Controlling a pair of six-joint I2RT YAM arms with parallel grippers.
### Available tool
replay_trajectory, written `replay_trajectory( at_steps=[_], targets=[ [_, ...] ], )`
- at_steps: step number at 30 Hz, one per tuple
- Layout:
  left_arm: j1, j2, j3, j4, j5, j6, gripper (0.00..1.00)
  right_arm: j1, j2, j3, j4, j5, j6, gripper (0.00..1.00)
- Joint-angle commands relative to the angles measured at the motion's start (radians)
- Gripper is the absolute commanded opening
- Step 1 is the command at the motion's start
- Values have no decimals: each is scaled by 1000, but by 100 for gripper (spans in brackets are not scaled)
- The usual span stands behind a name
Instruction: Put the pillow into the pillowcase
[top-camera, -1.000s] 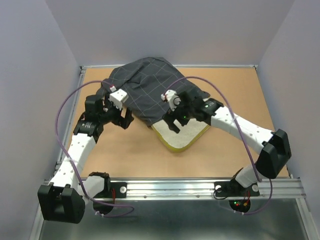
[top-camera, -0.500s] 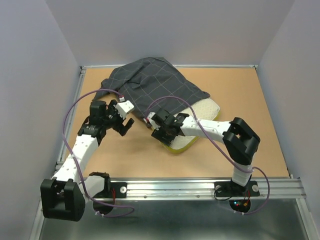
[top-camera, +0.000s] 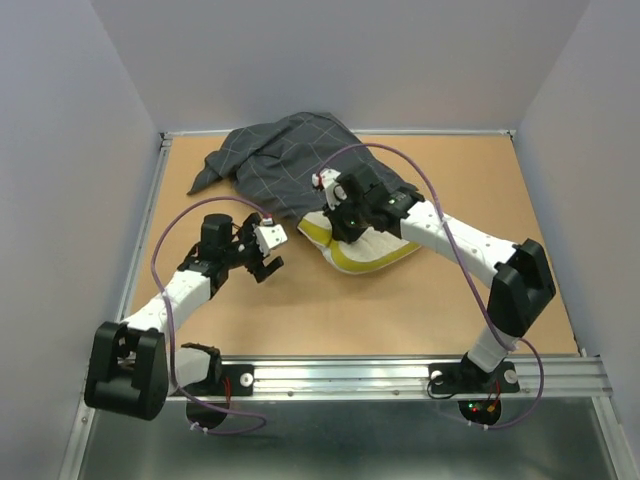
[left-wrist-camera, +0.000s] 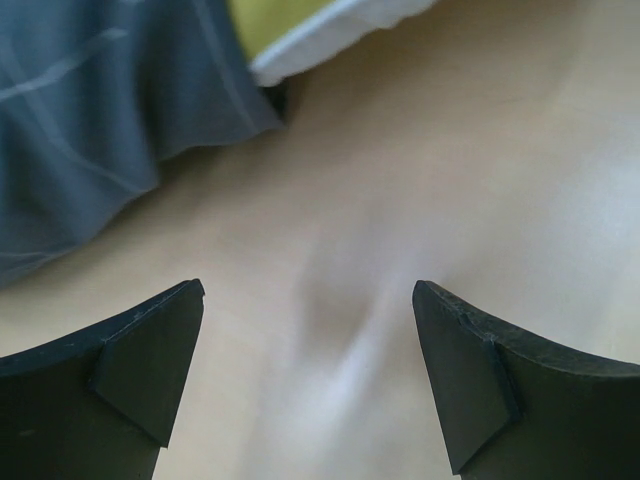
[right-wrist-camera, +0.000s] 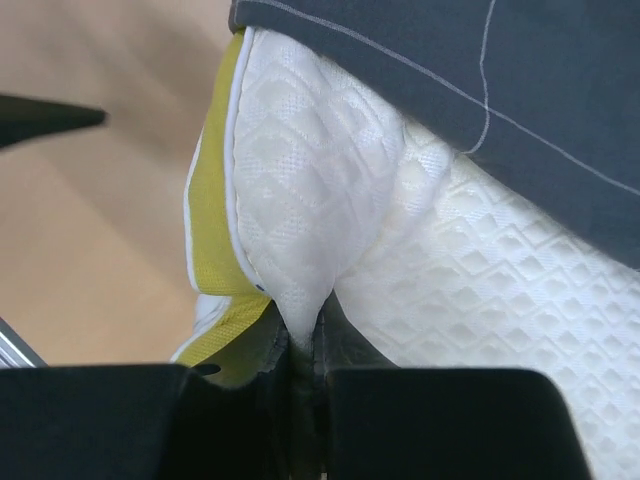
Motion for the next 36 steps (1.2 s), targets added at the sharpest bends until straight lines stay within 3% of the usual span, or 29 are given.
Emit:
replay_trajectory(
  at_steps=[1,5,10,15,17,22,23,26,27,32,36],
  targets=[
    [-57,74,50,218,33,-179,97,-40,-76,132,65,-97,53,1],
    [-130,131,87,353,-32,-329,97,-63,-77,184,63,-134,73,1],
    [-140,191,136,496,-165,-592,96,-91,-69,243,58,-186,122,0],
    [-154,300,222,534,-268,-707,83,-134,-51,330,51,-292,177,1],
    [-154,330,263,528,-247,-712,73,-152,-49,347,45,-316,194,1],
    [-154,378,309,516,-254,-752,61,-187,-52,379,42,-375,212,1],
    [-154,380,315,512,-254,-759,50,-197,-52,382,42,-378,212,1],
    [-155,374,360,473,-192,-784,20,-200,-53,375,42,-366,206,1],
    [-161,351,390,447,-90,-792,0,-200,-46,370,43,-360,195,1],
    [-310,239,570,280,294,-792,0,-198,50,387,68,-257,169,0],
    [-391,197,742,4,442,-691,0,-198,128,436,83,-183,189,1]
  ],
)
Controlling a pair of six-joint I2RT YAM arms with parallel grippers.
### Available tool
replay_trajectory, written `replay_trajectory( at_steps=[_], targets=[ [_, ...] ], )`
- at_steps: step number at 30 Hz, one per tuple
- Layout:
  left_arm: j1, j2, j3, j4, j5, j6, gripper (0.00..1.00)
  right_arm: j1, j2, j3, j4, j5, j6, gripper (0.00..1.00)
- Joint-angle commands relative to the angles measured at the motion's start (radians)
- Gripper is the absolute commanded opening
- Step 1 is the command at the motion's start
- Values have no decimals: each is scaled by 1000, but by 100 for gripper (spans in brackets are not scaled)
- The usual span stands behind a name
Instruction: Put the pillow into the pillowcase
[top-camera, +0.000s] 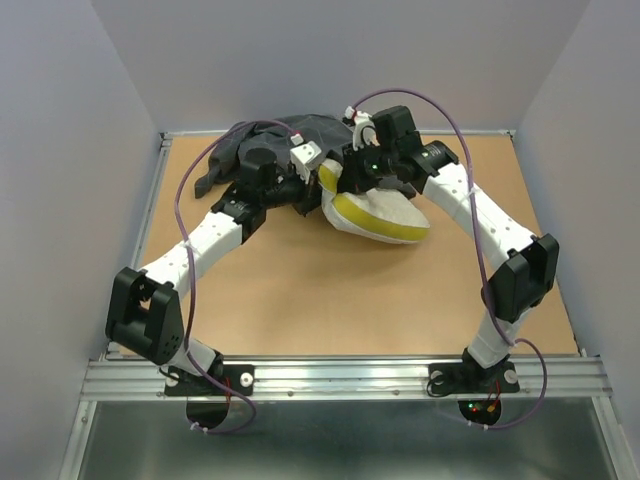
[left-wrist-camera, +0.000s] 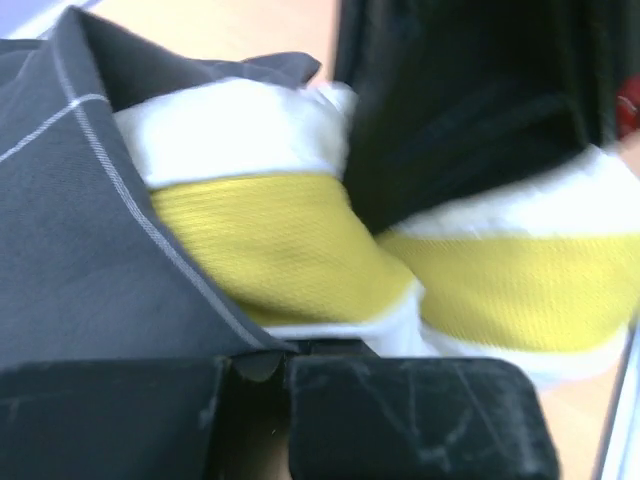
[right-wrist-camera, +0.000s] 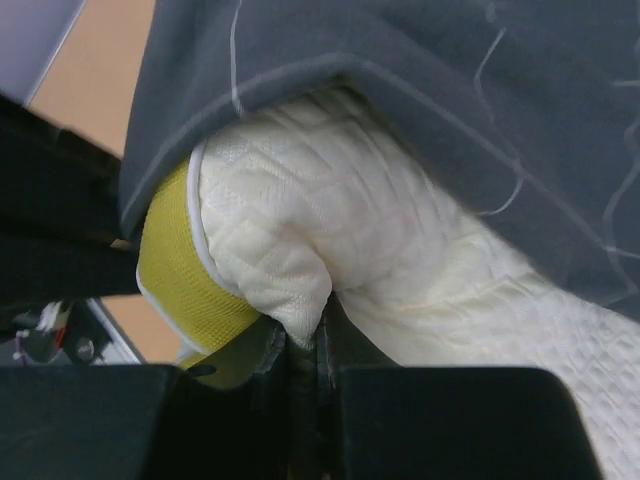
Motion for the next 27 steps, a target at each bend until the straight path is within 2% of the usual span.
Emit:
replay_trajectory(
  at_steps=[1,2,3,6,7,9,10,13,17,18,21,22,23,24,25,27],
  targets=[
    [-108,-150,172,-167,435,132,0,12,80,30,179,103,10,1],
    [-74,-150,161,-313,450,202,0,12,80,-5,211,117,32,0],
    [-63,-145,157,-397,447,348,0,12,79,-92,256,129,42,1],
    [-43,-185,70,-618,381,579,0,12,75,-206,340,162,110,1],
    [-41,-205,34,-638,363,678,0,12,86,-231,361,184,126,1],
    [-40,-260,-35,-666,341,725,0,10,126,-226,363,220,167,1],
    [-46,-274,-38,-677,352,744,0,12,140,-219,363,259,172,0],
    [-115,-292,-17,-652,372,667,0,12,200,-159,366,321,232,0],
    [-172,-280,-46,-655,358,650,0,12,264,-88,366,393,400,1],
    [-172,-272,-65,-630,347,599,0,12,267,-81,366,389,410,1],
    [-105,-246,-95,-568,312,514,0,10,257,-102,369,199,334,1],
    [-76,-239,-101,-542,315,479,0,10,243,-122,366,132,295,8],
    [-10,-233,-112,-493,319,442,0,10,205,-143,339,52,231,31],
    [18,-216,-112,-476,321,404,0,10,177,-206,320,33,200,45],
    [56,-208,-110,-462,317,393,0,7,122,-238,279,18,124,67],
    [90,-194,-99,-457,323,391,0,1,56,-303,237,-5,41,83]
  ],
)
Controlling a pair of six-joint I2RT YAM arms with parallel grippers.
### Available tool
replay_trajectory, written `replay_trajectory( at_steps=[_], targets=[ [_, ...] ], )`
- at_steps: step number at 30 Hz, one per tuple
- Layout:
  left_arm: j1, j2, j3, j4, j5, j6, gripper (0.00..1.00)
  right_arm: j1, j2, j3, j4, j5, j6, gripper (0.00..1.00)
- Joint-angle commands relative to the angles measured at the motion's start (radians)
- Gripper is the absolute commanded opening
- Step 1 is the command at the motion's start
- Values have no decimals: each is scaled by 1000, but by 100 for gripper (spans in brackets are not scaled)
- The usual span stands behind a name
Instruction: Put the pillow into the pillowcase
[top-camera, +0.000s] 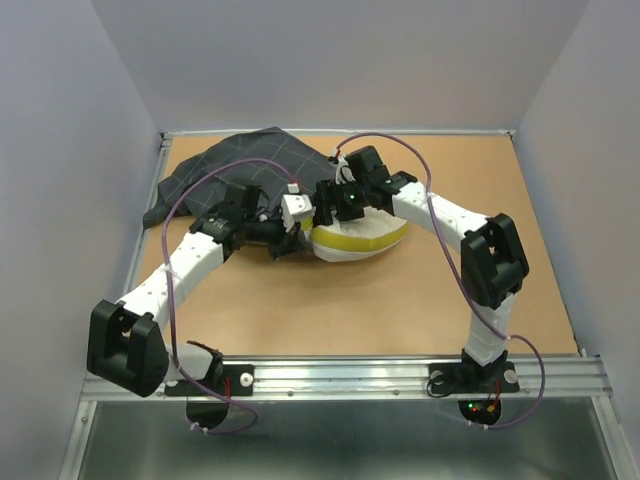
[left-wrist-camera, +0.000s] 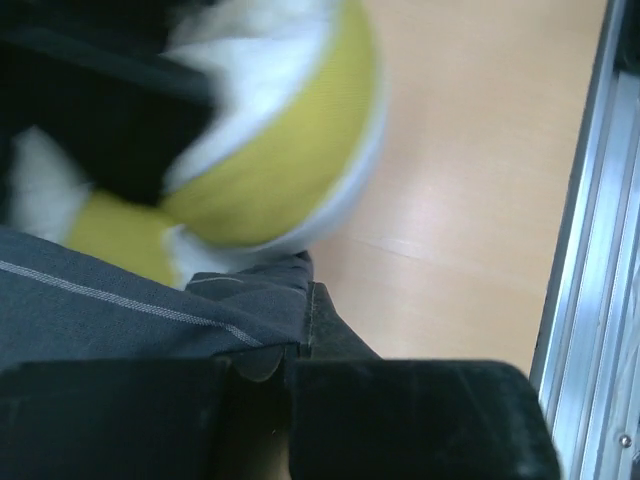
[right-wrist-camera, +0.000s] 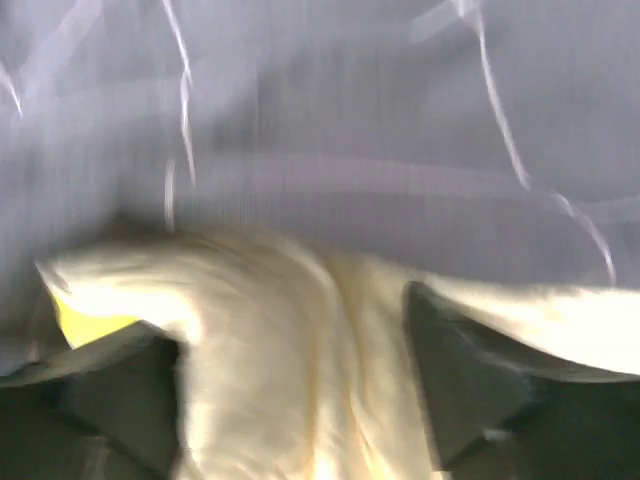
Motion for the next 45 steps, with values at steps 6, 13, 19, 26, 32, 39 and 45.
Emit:
replay_trajectory(
  at_steps=[6,13,19,26,32,39,45],
  targets=[
    [181,15,32,-72,173,57,0,-82,-352,-227,-161,-18,-466,100],
    [285,40,41,-186,156,174,0,-312,-388,-225,-138,-57,-577,90],
    [294,10,52,-190,185,167,0,-319,-295,-199,-185,-410,-594,65],
    [-44,38,84,-54,188,18,0,-29,-124,-167,16,-417,-349,1],
    [-117,67,37,27,161,-24,0,-24,-104,-84,140,-510,-146,9],
    [-20,116,-64,168,150,-74,0,-22,-238,-184,185,-592,-146,37],
    [64,217,-31,184,148,-58,0,-22,-320,-264,166,-691,-166,86]
  ],
)
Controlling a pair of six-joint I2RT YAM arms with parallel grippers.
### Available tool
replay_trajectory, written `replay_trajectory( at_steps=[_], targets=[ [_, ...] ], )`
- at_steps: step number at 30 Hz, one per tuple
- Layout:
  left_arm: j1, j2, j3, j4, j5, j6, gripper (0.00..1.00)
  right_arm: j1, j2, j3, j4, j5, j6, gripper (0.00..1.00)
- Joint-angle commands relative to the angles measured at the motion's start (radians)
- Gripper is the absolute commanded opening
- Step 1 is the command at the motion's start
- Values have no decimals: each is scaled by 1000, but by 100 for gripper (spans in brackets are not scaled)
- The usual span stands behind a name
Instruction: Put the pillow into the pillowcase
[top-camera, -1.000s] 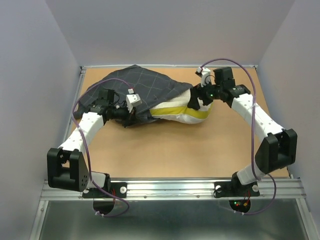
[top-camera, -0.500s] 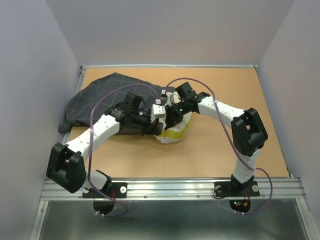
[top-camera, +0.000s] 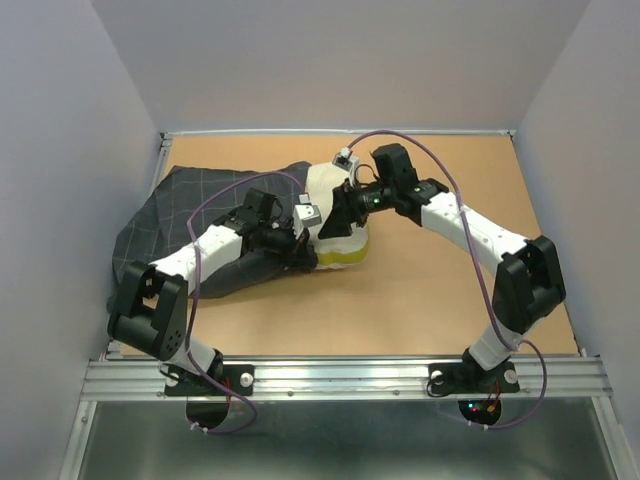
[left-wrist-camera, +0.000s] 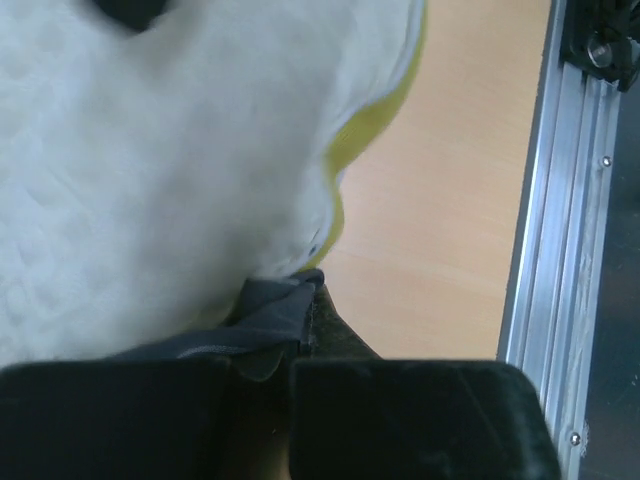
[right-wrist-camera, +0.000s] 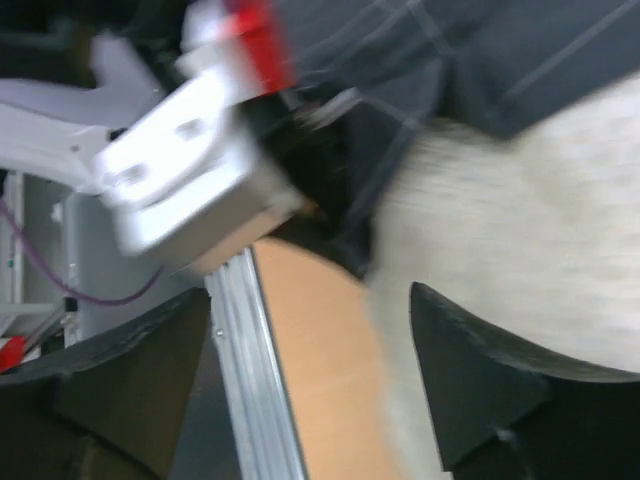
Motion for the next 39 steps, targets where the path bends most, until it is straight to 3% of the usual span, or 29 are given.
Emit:
replay_trajectory(
  at_steps=[1,4,7,11,12,15,19,21,22,23,24,25,28,30,33,36,39],
  targets=[
    [63,67,42,57,28,41,0,19,-114,-70,19,-143,-12,91],
    [71,88,62,-74,23,222,0,-13,-154,-90,-8,-93,-14,92],
    [53,69,37,-173,-17,395,0,-170,-117,-65,-7,-68,11,91],
    [3,35,22,-318,-81,567,2,-231,-5,72,-10,123,16,91],
    [-36,24,33,-369,-98,586,18,-231,61,102,-11,256,5,92],
    [-127,-78,66,-411,-133,604,32,-237,236,218,-27,398,37,96],
    [-158,-125,163,-438,-103,518,52,-238,416,316,-42,414,95,100],
    [-155,-125,213,-406,-103,355,56,-238,474,330,-59,316,137,99],
    [-127,-129,249,-380,-112,281,56,-238,508,324,-59,273,143,93],
    [-89,-135,257,-342,-121,197,56,-237,516,311,-61,233,148,72],
    [-42,-142,257,-302,-118,97,55,-237,513,288,-59,192,158,59],
    [89,-146,251,-247,-110,-34,55,-237,482,225,-53,179,155,37],
    [271,-151,211,-168,-225,-203,54,-240,352,53,-33,177,152,1],
    [289,-145,182,-152,-395,-200,53,-245,260,-57,-15,167,164,1],
    [287,-55,145,-104,-541,-217,53,-245,89,-247,-10,162,175,1],
    [254,71,183,-37,-547,-211,53,-242,-69,-383,2,110,169,0],
    [183,350,348,-4,-500,-200,51,-220,-144,-479,47,62,155,3]
  ],
)
